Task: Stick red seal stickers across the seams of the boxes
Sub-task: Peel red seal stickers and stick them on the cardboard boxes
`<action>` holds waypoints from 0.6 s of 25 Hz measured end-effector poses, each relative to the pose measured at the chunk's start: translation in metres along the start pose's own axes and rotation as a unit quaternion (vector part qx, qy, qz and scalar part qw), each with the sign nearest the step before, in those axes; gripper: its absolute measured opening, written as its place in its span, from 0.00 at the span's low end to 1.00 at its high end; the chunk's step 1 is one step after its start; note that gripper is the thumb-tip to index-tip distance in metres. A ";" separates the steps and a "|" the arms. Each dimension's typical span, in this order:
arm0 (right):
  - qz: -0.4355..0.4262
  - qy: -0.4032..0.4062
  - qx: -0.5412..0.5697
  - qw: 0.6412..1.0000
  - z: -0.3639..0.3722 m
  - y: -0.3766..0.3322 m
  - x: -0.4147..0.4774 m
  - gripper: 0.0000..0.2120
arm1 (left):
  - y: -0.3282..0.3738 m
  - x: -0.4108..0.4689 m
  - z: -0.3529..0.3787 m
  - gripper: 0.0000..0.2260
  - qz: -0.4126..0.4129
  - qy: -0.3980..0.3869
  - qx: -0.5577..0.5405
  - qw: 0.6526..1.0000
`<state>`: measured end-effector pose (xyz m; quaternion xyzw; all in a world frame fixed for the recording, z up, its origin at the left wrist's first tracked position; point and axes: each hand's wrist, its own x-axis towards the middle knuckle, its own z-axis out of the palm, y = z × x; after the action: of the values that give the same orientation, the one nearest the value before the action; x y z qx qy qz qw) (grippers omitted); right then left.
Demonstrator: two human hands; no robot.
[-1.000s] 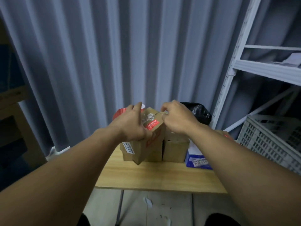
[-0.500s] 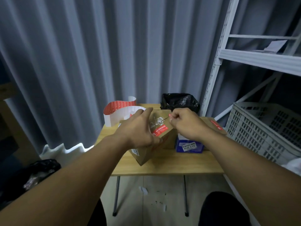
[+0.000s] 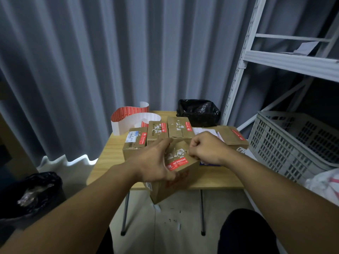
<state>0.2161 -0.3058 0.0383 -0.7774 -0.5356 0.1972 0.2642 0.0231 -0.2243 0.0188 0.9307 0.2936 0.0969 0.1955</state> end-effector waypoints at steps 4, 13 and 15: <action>0.021 -0.022 0.005 1.000 0.008 0.003 0.008 0.07 | -0.014 0.011 0.011 0.45 -0.015 -0.016 -0.035 0.999; 0.045 -0.073 0.034 0.996 0.020 0.004 0.015 0.03 | -0.037 0.029 0.031 0.44 -0.041 -0.026 -0.074 0.996; 0.049 -0.073 0.035 0.996 0.022 0.002 0.016 0.02 | -0.039 0.032 0.030 0.42 -0.048 -0.041 -0.095 0.993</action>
<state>0.2103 -0.2870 0.0192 -0.7768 -0.5073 0.2845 0.2414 0.0382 -0.1852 -0.0221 0.8956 0.3196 0.0768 0.2998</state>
